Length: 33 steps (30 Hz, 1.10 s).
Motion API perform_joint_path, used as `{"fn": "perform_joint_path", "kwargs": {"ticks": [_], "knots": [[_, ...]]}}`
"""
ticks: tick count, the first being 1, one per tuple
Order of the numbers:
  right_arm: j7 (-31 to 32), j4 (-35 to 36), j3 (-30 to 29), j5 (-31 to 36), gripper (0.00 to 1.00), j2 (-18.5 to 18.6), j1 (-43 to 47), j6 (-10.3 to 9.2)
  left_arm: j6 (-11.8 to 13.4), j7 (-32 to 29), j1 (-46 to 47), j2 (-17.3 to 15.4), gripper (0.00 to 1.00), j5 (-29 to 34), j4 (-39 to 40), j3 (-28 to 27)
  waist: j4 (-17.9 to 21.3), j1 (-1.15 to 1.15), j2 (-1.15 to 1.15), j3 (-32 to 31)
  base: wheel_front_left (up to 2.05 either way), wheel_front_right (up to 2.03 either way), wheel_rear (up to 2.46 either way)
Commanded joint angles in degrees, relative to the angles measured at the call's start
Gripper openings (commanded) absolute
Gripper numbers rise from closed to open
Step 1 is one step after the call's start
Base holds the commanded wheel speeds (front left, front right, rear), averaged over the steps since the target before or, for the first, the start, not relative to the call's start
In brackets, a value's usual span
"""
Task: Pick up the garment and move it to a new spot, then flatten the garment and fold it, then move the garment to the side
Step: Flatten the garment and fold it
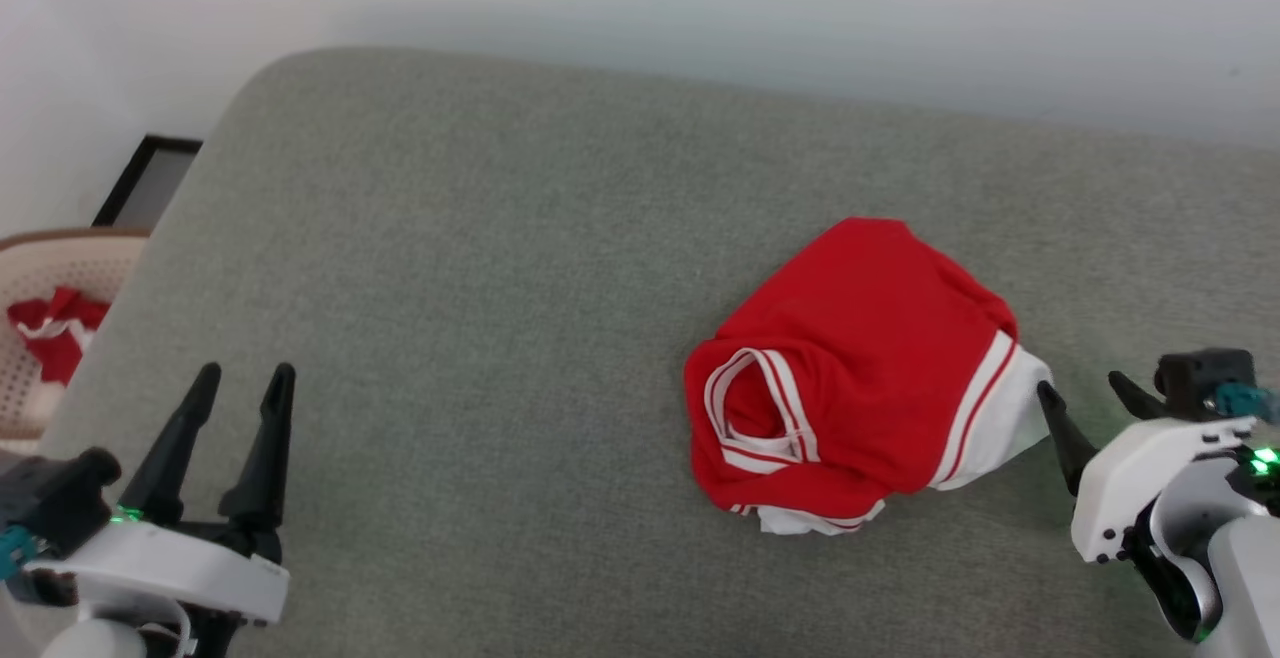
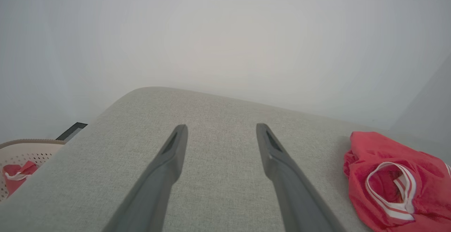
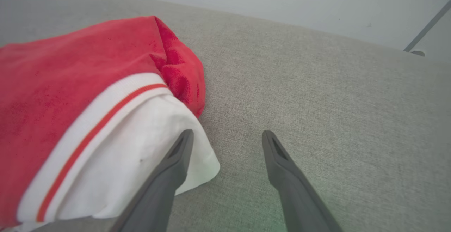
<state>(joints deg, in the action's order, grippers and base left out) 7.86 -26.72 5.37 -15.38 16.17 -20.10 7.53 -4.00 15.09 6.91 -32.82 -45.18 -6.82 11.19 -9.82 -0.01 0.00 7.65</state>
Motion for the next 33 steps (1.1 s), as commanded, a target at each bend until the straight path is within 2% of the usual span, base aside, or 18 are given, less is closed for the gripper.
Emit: {"fn": "perform_joint_path", "kwargs": {"ticks": [1, 11, 12, 13, 19, 24, 33], "knots": [[0.6, -0.4, 0.5, -0.6, 1.00, 0.2, -0.7, -0.08, -0.2, 0.1, 0.6, 0.2, 1.00, 0.4, -0.1, 0.1, -1.4, 0.01, 0.00, 1.7, 0.00, 0.00, 0.00], [14.0, -8.2, 5.1, -4.0, 1.00, 0.7, -3.3, -0.08, -1.7, 0.0, 3.4, 2.0, 1.00, 1.6, -2.4, 0.5, -2.8, 0.01, 0.00, 3.1, 0.00, 0.00, 0.00], [15.1, -8.6, 5.7, -4.3, 0.34, 0.7, -3.4, -0.07, -1.9, 0.1, 3.6, 2.1, 1.00, 1.6, -2.6, 0.4, -2.8, 0.01, 0.00, 3.1, 0.00, 0.00, 0.00], [15.6, -8.6, 6.1, -4.7, 0.00, 0.7, -3.6, -0.06, -2.0, 0.0, 3.6, 2.1, 1.00, 1.6, -2.8, 0.4, -2.8, 0.01, 0.00, 3.2, 0.00, 0.00, 0.00], [18.4, -7.0, 5.8, -6.0, 0.00, 1.9, -5.0, -0.08, -2.3, 0.0, 3.9, 2.1, 1.00, 1.8, -3.7, 0.1, -2.2, 0.01, 0.00, 2.7, 0.00, 0.00, 0.00], [20.6, -2.2, 3.9, -7.5, 0.00, 3.4, -5.4, -0.09, -2.4, 0.0, 3.4, 1.7, 1.00, 1.8, -3.8, -0.1, -1.3, 0.01, 0.00, 1.5, 0.00, 0.00, 0.00], [25.4, 7.9, -3.8, -7.0, 0.00, 7.8, -2.2, -0.09, -2.0, -0.2, 1.7, 0.9, 1.00, 1.6, -3.2, -0.1, 1.0, 0.01, 0.00, -0.7, 0.00, 0.00, 0.00]]}}
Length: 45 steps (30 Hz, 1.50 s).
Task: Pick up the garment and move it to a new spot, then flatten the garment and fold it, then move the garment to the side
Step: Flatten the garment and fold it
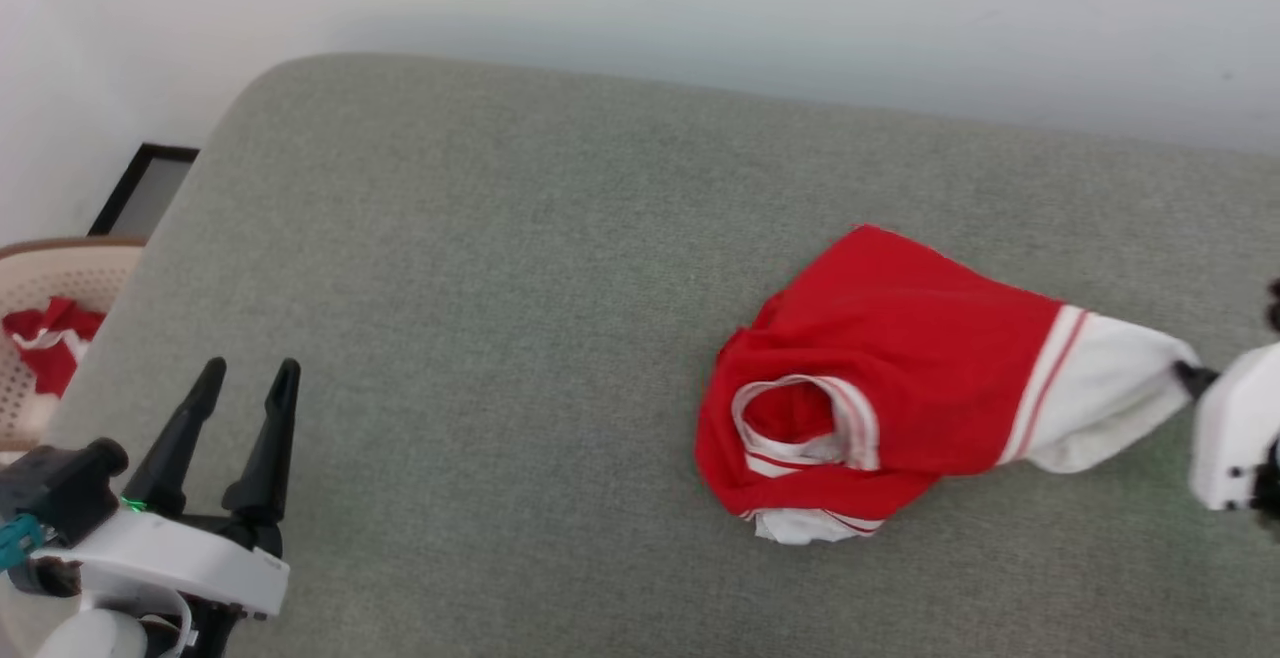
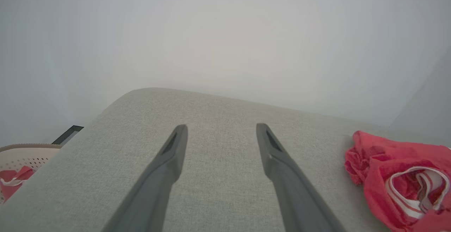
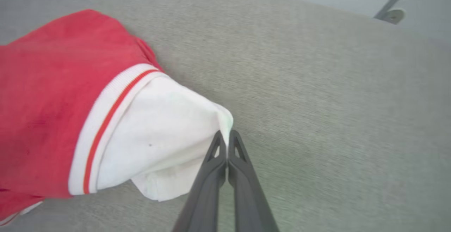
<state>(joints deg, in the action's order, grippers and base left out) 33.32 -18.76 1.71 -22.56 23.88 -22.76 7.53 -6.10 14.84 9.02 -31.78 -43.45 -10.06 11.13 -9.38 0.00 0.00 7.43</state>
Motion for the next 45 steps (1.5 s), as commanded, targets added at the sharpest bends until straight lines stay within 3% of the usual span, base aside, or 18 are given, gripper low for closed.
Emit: {"fn": "perform_joint_path", "kwargs": {"ticks": [1, 11, 16, 26, 28, 29, 30, 37, 45], "knots": [[0.6, 0.8, -1.3, 0.4, 0.00, 0.7, 1.0, -0.09, 0.1, 0.0, -0.6, -0.3, 1.00, -0.2, 0.2, 0.0, 0.8, 0.00, 0.00, -0.7, 0.00, 0.00, 0.00], [5.3, 3.2, -12.7, 3.2, 0.00, 4.9, 7.3, -0.08, 0.2, -0.6, -1.0, -0.7, 1.00, -0.5, 1.1, 0.5, 2.3, 0.00, 0.00, -1.4, 0.00, 0.00, 0.00], [4.8, -1.4, -16.0, 4.8, 0.00, 4.0, 8.9, -0.08, 0.2, -1.0, -0.1, -0.4, 1.00, -0.4, 1.2, 1.2, 2.5, 0.00, 0.00, -1.0, 0.00, 0.00, 0.00], [-1.3, -16.5, -14.6, 6.1, 0.00, 2.5, 3.9, -0.08, -0.4, -1.7, 2.0, -0.6, 1.00, -0.5, 0.4, 2.5, 2.2, 0.00, 0.00, 0.2, 0.00, 0.00, 0.00], [-2.4, -18.8, -14.1, 6.4, 0.48, 2.5, 2.3, -0.08, -0.4, -2.0, 2.5, -0.8, 1.00, -0.7, 0.3, 2.7, 2.2, 0.00, 0.00, 0.3, 0.00, 0.00, 0.00], [-2.8, -19.7, -13.7, 6.4, 0.78, 2.4, 1.6, -0.08, -0.5, -2.1, 2.7, -1.0, 1.00, -0.7, 0.2, 2.8, 2.3, 0.00, 0.00, 0.4, 0.00, 0.00, 0.00], [-3.0, -20.5, -13.4, 6.4, 1.00, 2.5, 1.0, -0.08, -0.5, -2.5, 2.9, -1.2, 1.00, -0.6, 0.2, 3.0, 2.3, 0.00, 0.00, 0.4, 0.00, 0.00, 0.00], [-2.7, -21.3, -11.6, 4.5, 1.00, 3.2, -2.1, -0.08, -0.7, -7.1, 5.6, -2.3, 1.00, -2.2, 1.6, 4.1, 3.7, 0.00, 0.00, -0.2, 0.00, 0.00, 0.00], [-8.3, -13.9, -9.9, 2.9, 1.00, 1.7, -1.7, -0.08, -0.8, -17.2, 10.9, -4.1, 1.00, -4.0, 4.9, 7.3, 6.6, 0.00, 0.00, -1.7, 0.00, 0.00, 0.00]]}}
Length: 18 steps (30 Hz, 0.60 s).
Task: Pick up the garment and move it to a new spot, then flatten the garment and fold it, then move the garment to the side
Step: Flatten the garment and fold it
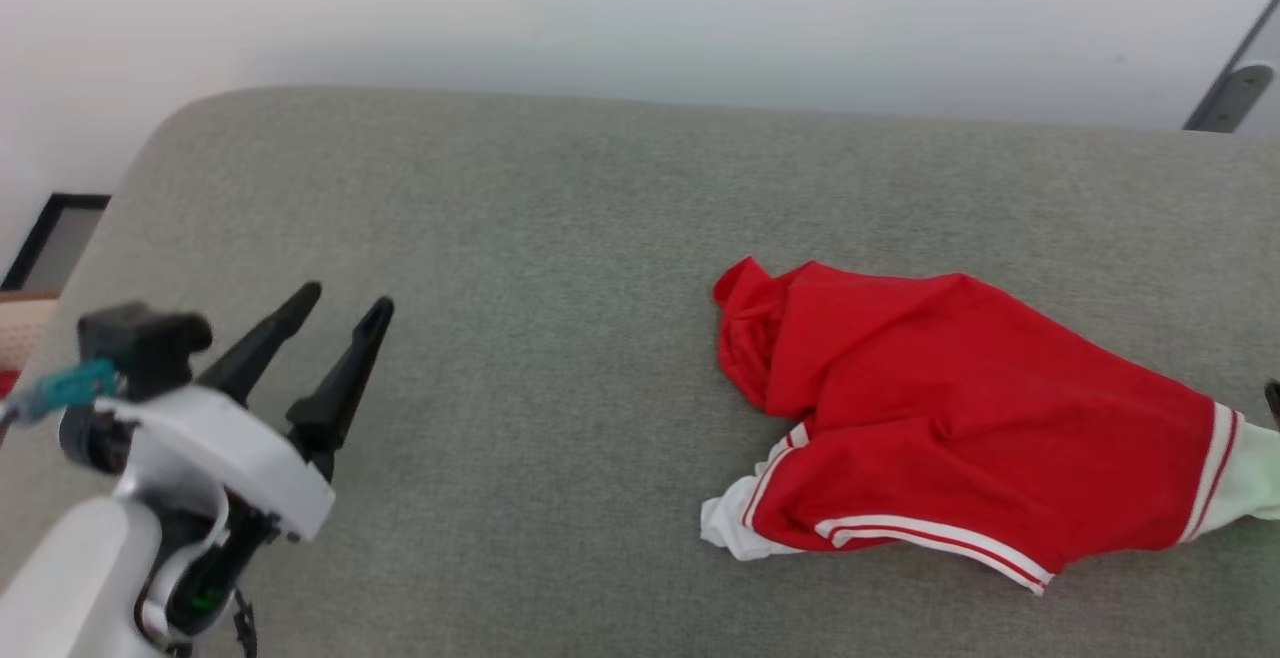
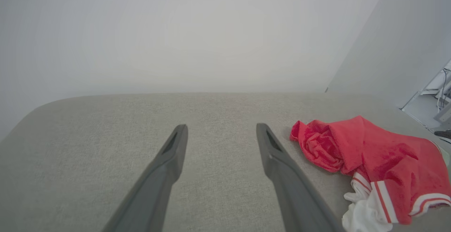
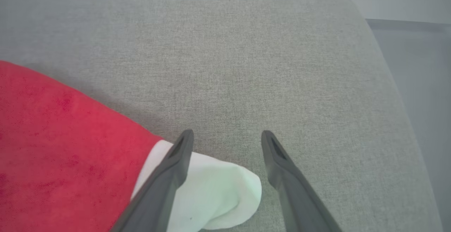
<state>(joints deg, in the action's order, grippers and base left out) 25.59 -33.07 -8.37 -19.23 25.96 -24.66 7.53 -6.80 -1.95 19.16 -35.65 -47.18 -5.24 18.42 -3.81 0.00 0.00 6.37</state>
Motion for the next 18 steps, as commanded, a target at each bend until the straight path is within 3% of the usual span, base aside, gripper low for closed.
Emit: {"fn": "perform_joint_path", "kwargs": {"ticks": [1, 18], "knots": [[-1.5, 1.6, 0.4, -0.4, 1.00, -0.8, 0.6, -0.08, -0.1, -1.8, 1.7, -0.1, 1.00, -0.6, 0.4, 0.6, 1.4, 0.00, 0.00, -0.8, 0.00, 0.00, 0.00], [-23.8, 20.6, 2.5, 5.8, 1.00, -11.2, 8.4, -0.08, 1.4, -25.4, 13.7, 2.7, 1.00, -5.4, 2.2, 9.6, 8.8, 0.00, 0.00, -1.0, 0.00, 0.00, 0.00]]}}
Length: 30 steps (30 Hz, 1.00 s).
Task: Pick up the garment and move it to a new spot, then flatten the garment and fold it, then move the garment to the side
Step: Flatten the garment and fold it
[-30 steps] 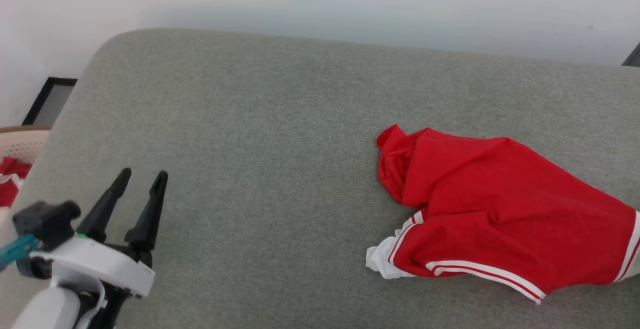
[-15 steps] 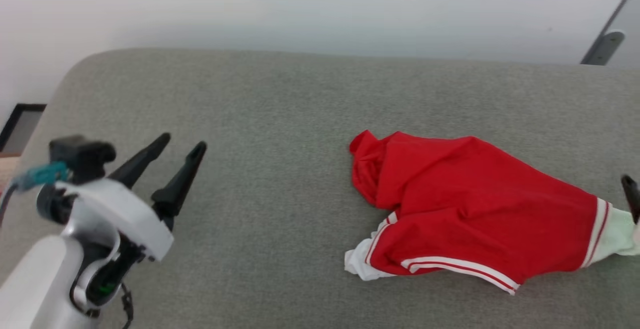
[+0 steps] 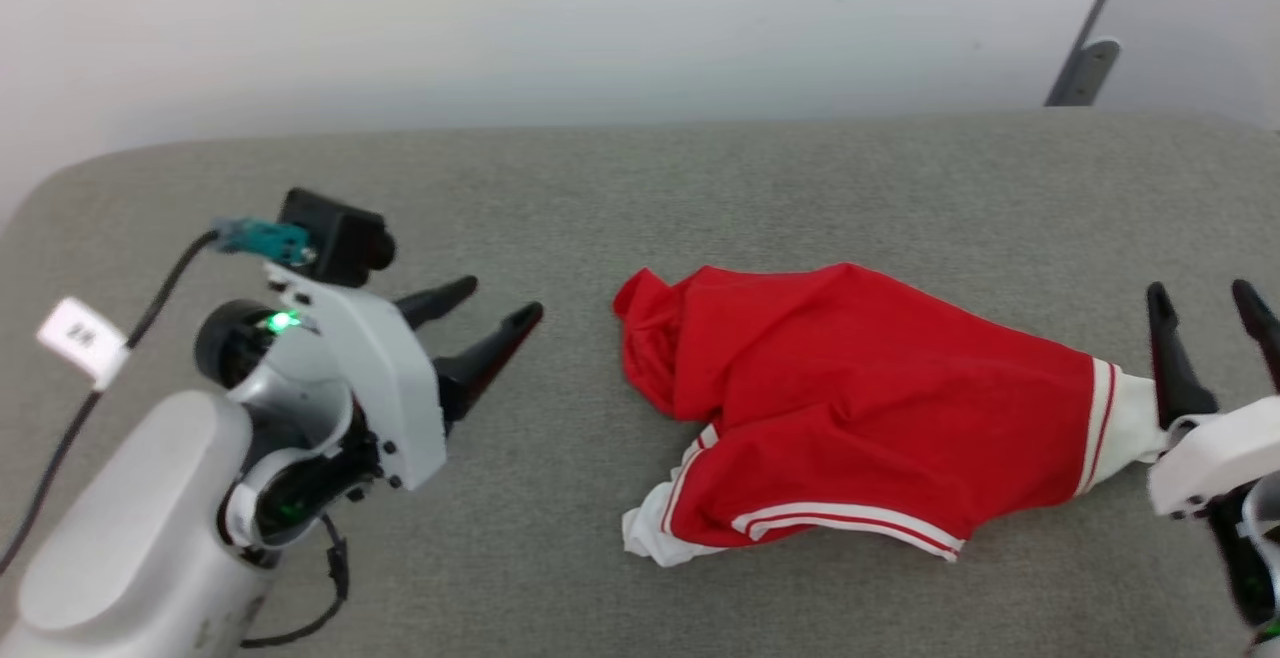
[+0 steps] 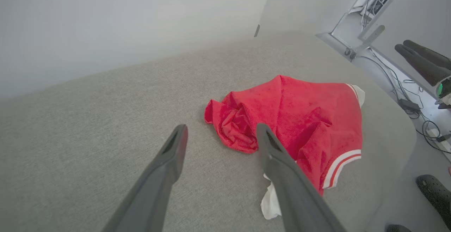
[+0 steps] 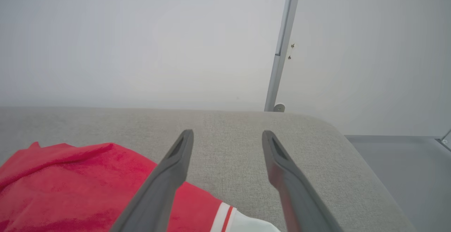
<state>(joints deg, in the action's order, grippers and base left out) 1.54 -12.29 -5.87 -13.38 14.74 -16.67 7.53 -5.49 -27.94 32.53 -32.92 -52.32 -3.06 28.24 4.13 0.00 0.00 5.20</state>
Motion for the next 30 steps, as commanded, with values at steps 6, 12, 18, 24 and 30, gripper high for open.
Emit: {"fn": "perform_joint_path", "kwargs": {"ticks": [6, 12, 18, 24, 30], "knots": [[-5.2, 3.0, 0.2, 2.1, 1.00, -4.2, 3.2, -0.08, 0.3, -7.0, 0.5, 1.3, 1.00, -2.4, -0.9, 3.7, 3.1, 0.00, 0.00, 0.8, 0.00, 0.00, 0.00], [-6.7, 4.5, -0.3, 2.9, 1.00, -6.5, 4.8, -0.08, 0.4, -13.0, -2.3, 1.5, 1.00, -4.5, -0.2, 7.6, 4.5, 0.00, 0.00, 1.3, 0.00, 0.00, 0.00], [-7.0, 6.1, -0.5, 3.3, 1.00, -7.7, 5.3, -0.08, 0.2, -14.3, -5.4, 1.7, 1.00, -4.6, 0.2, 10.2, 5.4, 0.00, 0.00, 1.9, 0.00, 0.00, 0.00], [-7.0, 6.7, -0.4, 3.6, 1.00, -8.2, 4.8, -0.08, -0.9, -12.2, -6.0, 3.1, 1.00, -4.1, -1.6, 12.0, 5.7, 0.00, 0.00, 2.7, 0.00, 0.00, 0.00], [-6.8, 6.7, 0.4, 3.4, 1.00, -8.4, 3.4, -0.08, -1.7, -8.2, -4.6, 5.1, 1.00, -3.6, -6.8, 13.7, 6.0, 0.00, 0.00, 3.4, 0.00, 0.00, 0.00]]}}
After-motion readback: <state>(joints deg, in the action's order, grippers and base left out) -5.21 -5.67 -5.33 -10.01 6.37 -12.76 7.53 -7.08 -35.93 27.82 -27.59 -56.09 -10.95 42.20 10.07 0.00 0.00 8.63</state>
